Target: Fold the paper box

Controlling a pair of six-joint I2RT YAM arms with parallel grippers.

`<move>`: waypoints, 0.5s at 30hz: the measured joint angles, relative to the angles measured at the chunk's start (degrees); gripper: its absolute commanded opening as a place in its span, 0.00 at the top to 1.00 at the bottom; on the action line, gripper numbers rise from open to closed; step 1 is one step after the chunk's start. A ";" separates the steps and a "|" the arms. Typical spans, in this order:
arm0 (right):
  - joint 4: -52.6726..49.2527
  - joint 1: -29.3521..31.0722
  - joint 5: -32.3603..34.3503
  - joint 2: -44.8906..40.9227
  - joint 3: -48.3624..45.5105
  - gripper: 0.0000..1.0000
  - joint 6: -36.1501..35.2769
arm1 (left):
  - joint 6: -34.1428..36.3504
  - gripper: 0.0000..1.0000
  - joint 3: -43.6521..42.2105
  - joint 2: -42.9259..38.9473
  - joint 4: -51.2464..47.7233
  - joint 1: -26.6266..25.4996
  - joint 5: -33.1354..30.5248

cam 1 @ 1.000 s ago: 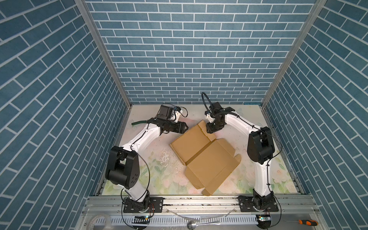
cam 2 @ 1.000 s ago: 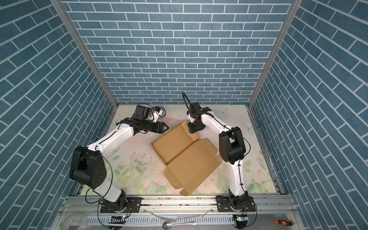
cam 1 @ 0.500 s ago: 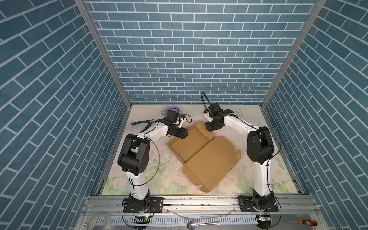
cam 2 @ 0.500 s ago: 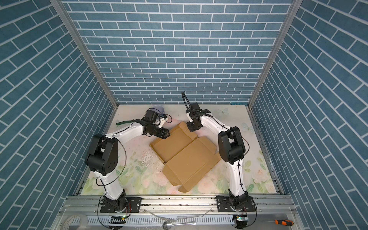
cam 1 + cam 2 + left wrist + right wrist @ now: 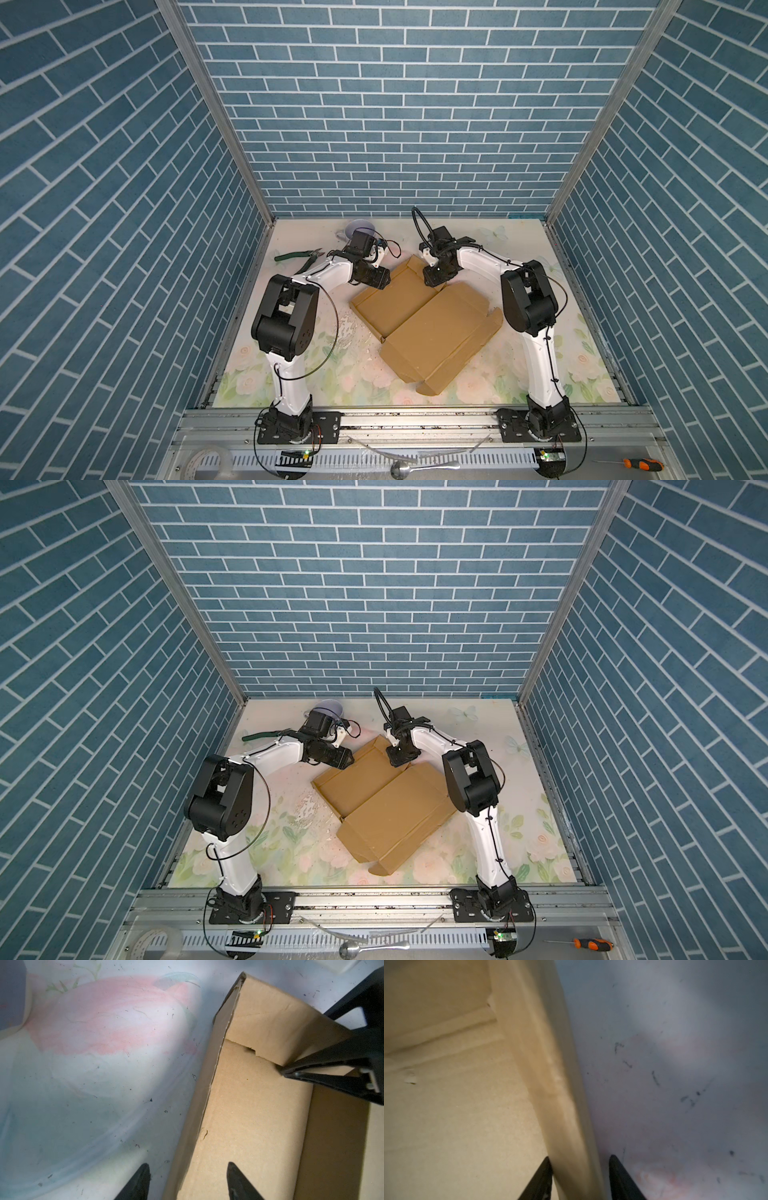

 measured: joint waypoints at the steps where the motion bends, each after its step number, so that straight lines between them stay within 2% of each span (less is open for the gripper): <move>1: 0.00 0.00 0.13 0.11 0.44 0.71 -0.17 | -0.11 0.43 0.00 0.11 0.17 0.00 0.00; 6: 0.39 0.44 3.37 0.28 0.46 0.98 -1.51 | -1.25 0.46 0.00 0.96 1.44 0.00 0.20; 11: 0.87 1.46 6.69 0.24 0.31 1.00 -2.25 | -2.01 0.47 0.00 1.38 2.45 0.04 0.17; 12: 0.87 1.55 7.08 0.24 0.31 0.94 -2.23 | -2.12 0.49 0.00 1.44 2.58 0.02 0.15; 14: 0.92 1.66 7.65 0.24 0.31 0.75 -2.10 | -2.45 0.52 0.00 1.66 2.91 0.04 0.11; 15: 1.20 1.66 8.48 0.24 0.31 0.70 -1.84 | -2.58 0.55 0.00 1.86 3.13 0.04 0.07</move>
